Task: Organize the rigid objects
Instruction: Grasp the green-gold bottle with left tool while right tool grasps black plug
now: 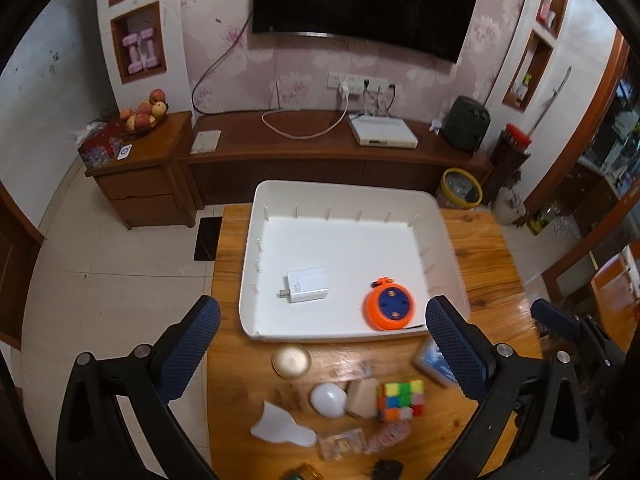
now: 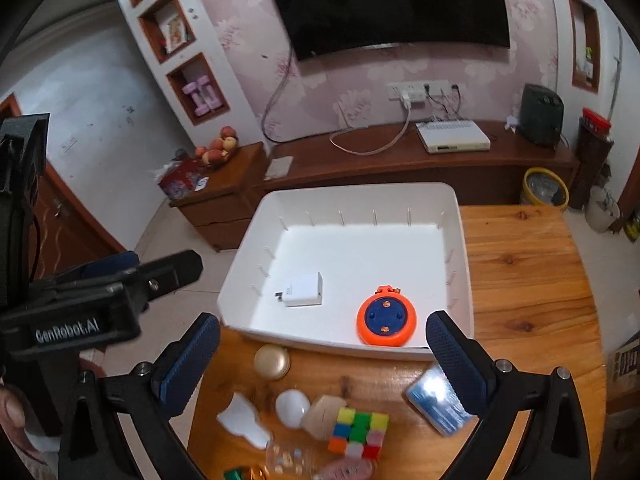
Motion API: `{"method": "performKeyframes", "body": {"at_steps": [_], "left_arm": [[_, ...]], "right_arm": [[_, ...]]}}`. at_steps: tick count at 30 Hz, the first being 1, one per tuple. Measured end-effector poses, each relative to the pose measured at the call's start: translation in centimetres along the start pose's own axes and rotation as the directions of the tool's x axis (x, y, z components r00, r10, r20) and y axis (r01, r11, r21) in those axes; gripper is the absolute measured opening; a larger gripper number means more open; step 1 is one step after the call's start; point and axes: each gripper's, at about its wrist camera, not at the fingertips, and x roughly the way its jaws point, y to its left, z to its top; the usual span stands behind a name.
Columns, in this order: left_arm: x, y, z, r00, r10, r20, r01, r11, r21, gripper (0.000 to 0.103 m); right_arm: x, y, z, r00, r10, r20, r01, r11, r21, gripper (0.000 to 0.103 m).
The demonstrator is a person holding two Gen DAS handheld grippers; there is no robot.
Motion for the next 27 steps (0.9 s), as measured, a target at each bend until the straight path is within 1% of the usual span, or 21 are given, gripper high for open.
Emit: {"method": "performKeyframes", "body": {"at_steps": [3,7,9,12,15,19,21,24,26,27], "left_arm": [[-2.8,-0.7,-0.7,0.999,-0.004,0.039,0.004,1.000,-0.008,0.102],[-5.8,-1.2,-1.9,0.997,0.019,0.071,-0.017,1.000,-0.021,0.102],[-7.1,-1.2,-2.9,0.995,0.021,0.094,-0.017,0.999,-0.034,0.102],[-8.3,-1.2,-4.6,0.994,0.022,0.112,-0.016,0.999,-0.046,0.102],[-8.5,-0.9,-6.7,0.995,0.036,0.093,-0.031,0.998,-0.058,0.102],[-8.0,-0.2,-9.8,0.997,0.061,0.048,-0.058,0.996,-0.065,0.102],[-7.6,0.0,-11.4,0.996,0.083,0.028,-0.081,0.995,-0.056,0.102],[-6.5,0.2,-13.8,0.993,0.117,-0.011,-0.117,0.993,-0.027,0.102],[-6.0,0.3,-15.0,0.992,0.122,-0.027,-0.122,0.992,-0.037,0.102],[-5.4,0.5,-15.8,0.992,0.112,-0.051,-0.115,0.992,-0.050,0.102]], "right_arm": [[-3.9,0.2,-0.1,0.999,-0.015,0.043,0.017,0.998,-0.063,0.103],[-8.0,0.0,-0.6,0.996,-0.033,0.084,0.042,0.993,-0.106,0.103],[-9.8,-0.1,-1.1,0.994,-0.053,0.100,0.066,0.989,-0.130,0.103],[-11.3,-0.4,-2.3,0.990,-0.073,0.120,0.091,0.985,-0.146,0.103],[-11.9,-0.8,-3.9,0.990,-0.079,0.114,0.095,0.985,-0.145,0.103],[-11.6,-1.1,-6.3,0.995,-0.041,0.089,0.053,0.990,-0.133,0.102],[-11.0,-1.0,-7.5,0.997,-0.036,0.067,0.045,0.990,-0.134,0.100],[-10.0,-0.5,-9.1,1.000,0.000,0.027,0.004,0.992,-0.129,0.097],[-9.0,0.0,-10.5,1.000,0.009,-0.014,-0.011,0.990,-0.139,0.097],[-8.4,0.2,-11.1,0.999,0.014,-0.034,-0.019,0.989,-0.147,0.097]]}}
